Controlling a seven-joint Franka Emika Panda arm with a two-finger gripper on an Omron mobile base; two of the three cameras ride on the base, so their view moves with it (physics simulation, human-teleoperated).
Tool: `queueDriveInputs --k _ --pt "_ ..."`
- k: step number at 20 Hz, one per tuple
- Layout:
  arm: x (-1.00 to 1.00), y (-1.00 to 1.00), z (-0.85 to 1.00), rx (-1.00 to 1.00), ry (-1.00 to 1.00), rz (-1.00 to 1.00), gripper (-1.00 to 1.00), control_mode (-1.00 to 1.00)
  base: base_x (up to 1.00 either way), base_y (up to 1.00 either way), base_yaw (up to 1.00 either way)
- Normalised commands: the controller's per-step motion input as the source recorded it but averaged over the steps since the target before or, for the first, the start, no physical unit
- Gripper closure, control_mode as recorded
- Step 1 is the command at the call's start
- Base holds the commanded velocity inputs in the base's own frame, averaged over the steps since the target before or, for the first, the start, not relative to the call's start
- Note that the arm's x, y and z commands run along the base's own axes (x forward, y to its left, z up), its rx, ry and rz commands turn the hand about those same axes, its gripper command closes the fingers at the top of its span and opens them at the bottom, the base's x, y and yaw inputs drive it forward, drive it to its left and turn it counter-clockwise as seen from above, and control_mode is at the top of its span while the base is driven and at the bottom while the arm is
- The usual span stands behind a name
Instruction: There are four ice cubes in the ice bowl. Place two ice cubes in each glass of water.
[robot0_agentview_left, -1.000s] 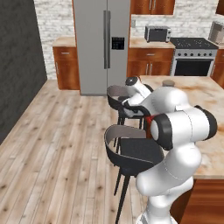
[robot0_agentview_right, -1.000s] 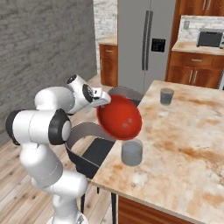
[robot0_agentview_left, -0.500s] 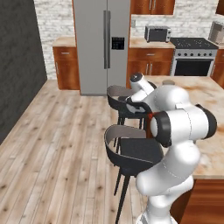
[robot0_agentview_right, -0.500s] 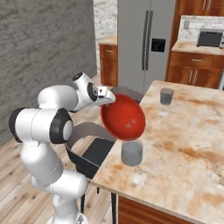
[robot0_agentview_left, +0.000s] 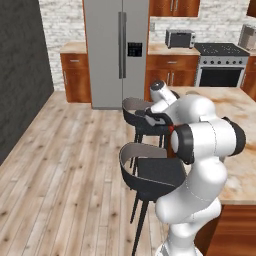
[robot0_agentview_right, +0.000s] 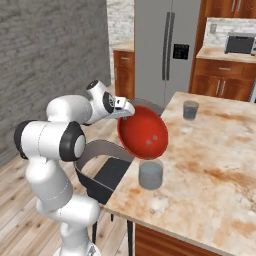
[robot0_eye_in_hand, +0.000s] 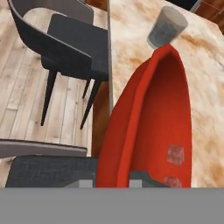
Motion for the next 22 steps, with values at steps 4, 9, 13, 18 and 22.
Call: queueDriveInputs --k 4,9,13,18,22 --pt "0.16 0.11 0.59 0.00 0.02 -0.05 1.00 -1.00 0.00 0.00 0.00" --pt "-0.55 0.02 0.14 0.00 0.04 -0.09 1.00 -1.00 0.00 0.00 0.00" --pt "-0.24 0.00 0.00 0.00 0.00 -0.09 1.00 -1.00 0.00 0.00 0.00" --pt "0.00 0.09 0.07 0.00 0.00 -0.07 1.00 -1.00 0.00 0.00 0.00" --pt "0.03 0.33 0.37 0.00 0.00 -0.05 1.00 -1.00 0.00 0.00 0.00"
